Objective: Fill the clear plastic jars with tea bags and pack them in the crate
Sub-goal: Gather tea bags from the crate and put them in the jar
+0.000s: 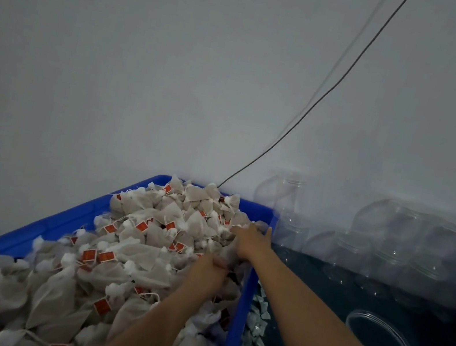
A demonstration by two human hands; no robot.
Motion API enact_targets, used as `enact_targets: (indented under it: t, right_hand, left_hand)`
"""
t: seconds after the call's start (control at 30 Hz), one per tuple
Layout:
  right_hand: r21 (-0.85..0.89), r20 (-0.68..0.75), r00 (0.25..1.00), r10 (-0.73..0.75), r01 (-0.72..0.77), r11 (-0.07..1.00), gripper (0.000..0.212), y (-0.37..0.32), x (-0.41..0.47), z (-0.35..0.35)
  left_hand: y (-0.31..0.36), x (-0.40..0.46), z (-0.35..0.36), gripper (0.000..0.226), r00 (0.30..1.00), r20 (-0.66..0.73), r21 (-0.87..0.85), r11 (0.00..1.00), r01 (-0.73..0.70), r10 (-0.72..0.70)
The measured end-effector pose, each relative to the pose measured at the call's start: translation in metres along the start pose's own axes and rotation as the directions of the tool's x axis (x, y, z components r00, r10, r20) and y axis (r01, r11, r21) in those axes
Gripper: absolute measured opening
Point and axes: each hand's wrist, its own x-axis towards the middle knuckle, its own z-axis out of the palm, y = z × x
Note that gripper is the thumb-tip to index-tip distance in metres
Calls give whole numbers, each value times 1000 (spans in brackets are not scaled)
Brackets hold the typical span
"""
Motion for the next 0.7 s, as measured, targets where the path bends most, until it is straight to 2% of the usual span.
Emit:
enact_targets:
  t: [0.1,0.2,0.27,0.33,0.4,0.47,0.5,0.53,0.63,0.7]
  right_hand:
    - [-237,-56,998,-15,1,972,38,-2,8,6]
    - [-287,-147,987,-69,24,958,37,-4,9,9]
    - [-163,-214,973,-91,56,985,30,-2,10,8]
    - [145,-285,957,-55,100,984,16,0,6,5]
    - [540,-277,959,56,107,835,9,2,0,-3]
    - [787,-222,973,65,140,601,19,3,-7,-13]
    - [847,-177,984,-5,155,508,16,2,-13,-17]
    - [873,-118,987,-106,154,462,8,1,-19,-22]
    - [879,54,933,-356,125,460,19,-4,-30,-27]
    - [888,56,914,-403,138,439,17,-9,-33,-25]
  left_hand:
    - [-4,5,0,27,997,-69,-65,997,42,-47]
    - [0,6,-2,8,989,-104,-124,988,90,-103]
    - [2,7,-5,19,981,-134,-183,976,118,-144]
    - [3,5,-9,20,972,-170,-251,961,115,-160]
    - [4,3,-13,17,967,-187,-378,921,91,-173]
    - [9,-1,-17,10,962,-151,-569,816,104,-228]
    - [12,-3,-19,8,959,-96,-673,728,134,-265]
    - [15,-6,-21,11,958,-43,-742,651,160,-284]
    - [20,-10,-26,18,961,31,-822,539,181,-276]
    - [21,-13,-27,9,961,31,-852,495,169,-275]
